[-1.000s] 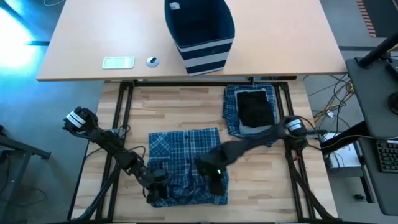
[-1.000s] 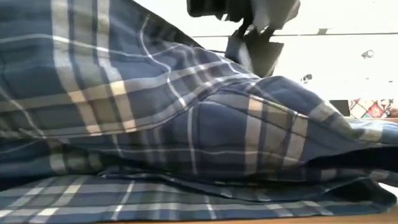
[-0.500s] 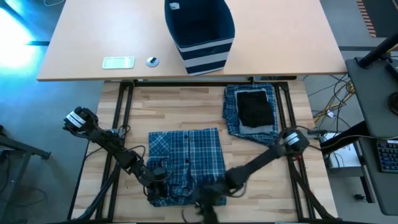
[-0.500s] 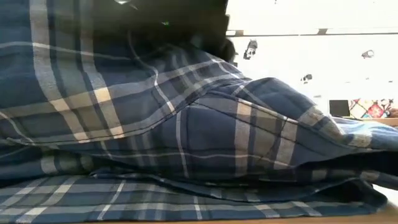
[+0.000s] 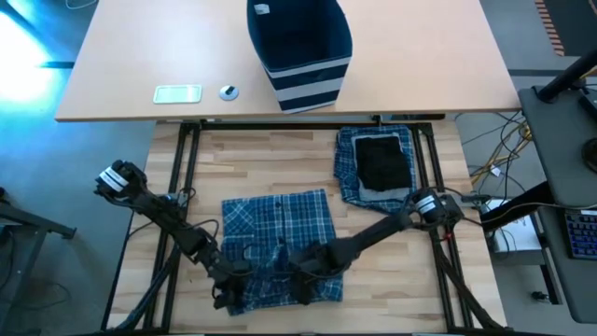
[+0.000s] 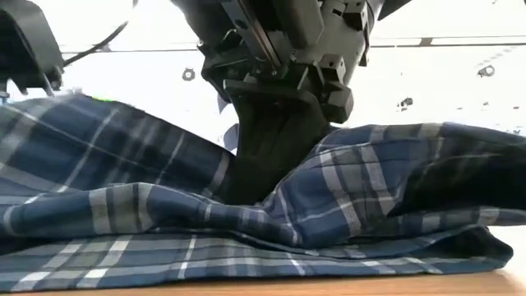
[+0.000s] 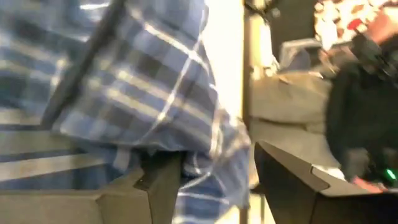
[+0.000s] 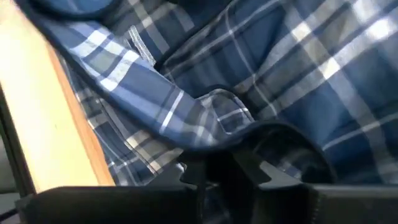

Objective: Fold Laundry from Bin
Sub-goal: Fold the blue patterned long sleeve

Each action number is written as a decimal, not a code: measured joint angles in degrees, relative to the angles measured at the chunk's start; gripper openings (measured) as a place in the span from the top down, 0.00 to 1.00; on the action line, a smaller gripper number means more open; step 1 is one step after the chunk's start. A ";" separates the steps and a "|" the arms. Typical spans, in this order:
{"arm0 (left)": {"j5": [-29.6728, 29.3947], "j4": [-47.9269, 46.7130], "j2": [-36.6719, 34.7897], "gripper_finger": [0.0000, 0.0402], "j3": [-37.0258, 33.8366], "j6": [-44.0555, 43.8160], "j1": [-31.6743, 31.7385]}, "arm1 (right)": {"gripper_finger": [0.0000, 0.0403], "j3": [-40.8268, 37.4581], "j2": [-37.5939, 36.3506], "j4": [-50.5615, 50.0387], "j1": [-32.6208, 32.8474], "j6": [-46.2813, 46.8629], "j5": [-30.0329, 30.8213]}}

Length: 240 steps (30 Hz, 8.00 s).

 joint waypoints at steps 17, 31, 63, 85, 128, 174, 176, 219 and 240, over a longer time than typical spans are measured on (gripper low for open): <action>-21.97 -41.89 -6.68 0.51 22.46 5.32 -9.27 | 0.92 2.56 -0.24 -0.76 -1.01 -4.39 -4.09; -26.02 -12.31 -1.84 0.53 13.06 7.12 -6.74 | 0.92 2.54 -0.28 -0.84 -0.85 -5.24 -6.84; -13.47 -10.59 11.98 0.53 27.99 14.59 -4.50 | 0.92 2.49 -0.31 -0.85 -0.98 -5.83 -7.17; -26.98 -15.47 13.57 0.53 22.95 16.97 -3.11 | 0.92 2.49 -0.34 -1.02 -1.12 -5.09 -7.11; -50.91 -51.22 35.12 0.33 52.15 7.20 -14.48 | 0.92 2.49 -0.33 -2.95 -1.86 0.28 -9.70; -36.92 24.51 4.37 0.76 -9.13 -23.96 -13.45 | 0.62 19.17 -0.31 -16.64 0.05 -17.20 -7.93; -36.73 24.48 4.44 0.71 -9.08 -24.58 -13.45 | 0.61 21.08 -0.31 -17.98 1.16 -16.80 -7.98; -22.07 -9.90 -3.21 0.69 7.09 -21.91 -18.00 | 0.98 21.10 7.77 -11.27 -3.16 16.50 -5.60; -25.06 -23.54 9.78 0.82 16.40 -10.86 -9.25 | 0.98 22.16 -1.17 -38.82 1.24 5.27 -8.68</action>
